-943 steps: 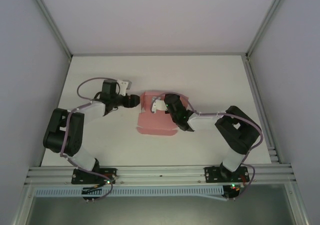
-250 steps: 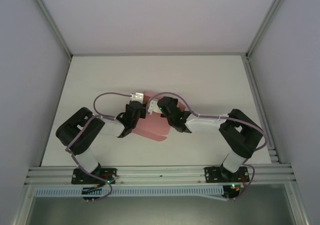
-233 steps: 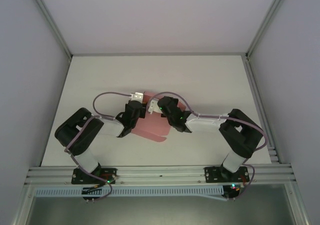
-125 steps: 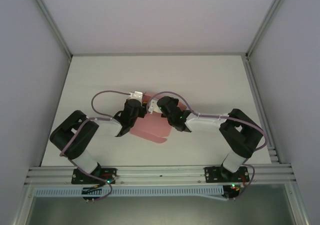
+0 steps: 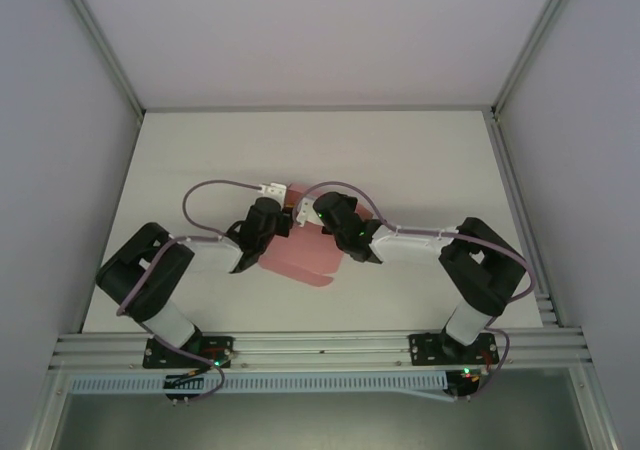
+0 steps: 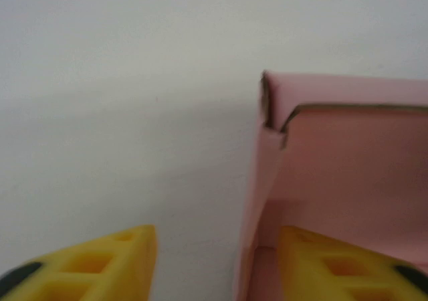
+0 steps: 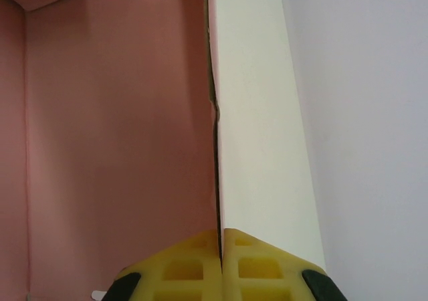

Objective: Assemble paper box

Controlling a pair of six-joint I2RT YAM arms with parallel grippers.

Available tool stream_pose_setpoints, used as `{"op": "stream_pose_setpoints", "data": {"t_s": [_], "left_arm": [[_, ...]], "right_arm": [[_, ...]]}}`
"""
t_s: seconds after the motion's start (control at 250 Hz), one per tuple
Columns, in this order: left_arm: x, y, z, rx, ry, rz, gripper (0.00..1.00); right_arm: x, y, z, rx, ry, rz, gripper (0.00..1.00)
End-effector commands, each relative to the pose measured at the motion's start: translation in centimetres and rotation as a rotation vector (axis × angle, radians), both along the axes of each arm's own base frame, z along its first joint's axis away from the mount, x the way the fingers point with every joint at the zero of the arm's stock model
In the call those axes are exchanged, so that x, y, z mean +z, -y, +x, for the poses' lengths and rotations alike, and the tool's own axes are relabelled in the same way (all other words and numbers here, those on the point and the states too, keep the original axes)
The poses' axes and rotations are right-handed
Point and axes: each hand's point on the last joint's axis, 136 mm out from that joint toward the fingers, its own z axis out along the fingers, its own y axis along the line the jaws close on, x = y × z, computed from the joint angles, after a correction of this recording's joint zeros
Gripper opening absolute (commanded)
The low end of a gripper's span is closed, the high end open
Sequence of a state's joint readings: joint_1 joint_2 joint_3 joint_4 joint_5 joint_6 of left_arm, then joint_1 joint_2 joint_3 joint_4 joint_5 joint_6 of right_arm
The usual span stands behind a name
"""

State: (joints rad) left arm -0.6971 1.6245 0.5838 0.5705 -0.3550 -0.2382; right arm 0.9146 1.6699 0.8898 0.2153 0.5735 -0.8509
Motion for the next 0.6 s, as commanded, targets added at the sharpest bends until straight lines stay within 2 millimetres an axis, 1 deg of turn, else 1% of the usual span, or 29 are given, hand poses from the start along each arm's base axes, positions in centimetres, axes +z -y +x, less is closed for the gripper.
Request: {"op": "stream_pose_setpoints", "data": {"t_s": [0.0, 0.092, 0.136, 0.164, 0.196, 0.256, 0.331, 0.351, 0.383, 0.435, 0.447, 0.459, 0.467, 0.531, 0.599], "left_arm": [[-0.3, 0.1, 0.9, 0.013, -0.006, 0.008, 0.3], [-0.1, 0.1, 1.1, 0.015, 0.009, 0.01, 0.1], [0.2, 0.1, 1.1, 0.011, 0.02, 0.009, 0.0], [0.4, 0.2, 1.1, 0.005, 0.028, 0.009, 0.0], [0.6, 0.1, 1.1, 0.001, 0.036, 0.009, 0.0], [1.2, 0.2, 1.1, -0.004, 0.054, -0.001, 0.0], [2.1, 0.0, 0.9, -0.005, 0.079, -0.015, 0.0], [2.4, 0.0, 0.8, -0.008, 0.087, -0.016, 0.0], [2.7, -0.1, 0.7, -0.01, 0.098, -0.02, 0.0], [3.3, -0.4, 0.4, -0.008, 0.116, -0.034, 0.0], [3.4, -0.4, 0.3, -0.009, 0.121, -0.037, 0.0], [3.5, -0.4, 0.3, -0.011, 0.126, -0.04, 0.0], [3.6, -0.5, 0.2, -0.011, 0.128, -0.042, 0.0], [4.2, -0.9, 0.0, 0.004, 0.142, -0.057, 0.0], [4.9, -1.3, -0.2, 0.019, 0.151, -0.073, 0.0]], "right_arm": [[0.3, -0.5, -0.2, 0.001, -0.017, 0.03, 0.0], [0.5, -0.5, -0.4, 0.002, -0.023, 0.046, 0.0], [0.8, -0.5, -0.5, 0.0, -0.023, 0.062, 0.05], [1.1, -0.5, -0.5, -0.001, -0.022, 0.076, 0.1], [1.6, -0.5, -0.5, -0.008, -0.017, 0.1, 0.2], [2.7, -0.5, -0.7, -0.02, -0.015, 0.151, 0.24], [4.6, -0.6, -1.0, -0.032, -0.018, 0.249, 0.37], [5.1, -0.7, -1.2, -0.031, -0.024, 0.28, 0.45], [6.2, -0.8, -1.6, -0.022, -0.031, 0.33, 0.62], [8.2, -0.9, -2.2, -0.014, -0.033, 0.416, 0.78], [8.6, -0.9, -2.3, -0.011, -0.035, 0.436, 0.85], [9.0, -0.8, -2.4, -0.012, -0.033, 0.455, 0.96], [9.3, -0.8, -2.5, -0.014, -0.032, 0.468, 0.99], [12.1, 0.2, -2.6, -0.061, -0.004, 0.594, 1.0], [14.2, 2.2, -2.4, -0.162, 0.027, 0.711, 1.0]]}}
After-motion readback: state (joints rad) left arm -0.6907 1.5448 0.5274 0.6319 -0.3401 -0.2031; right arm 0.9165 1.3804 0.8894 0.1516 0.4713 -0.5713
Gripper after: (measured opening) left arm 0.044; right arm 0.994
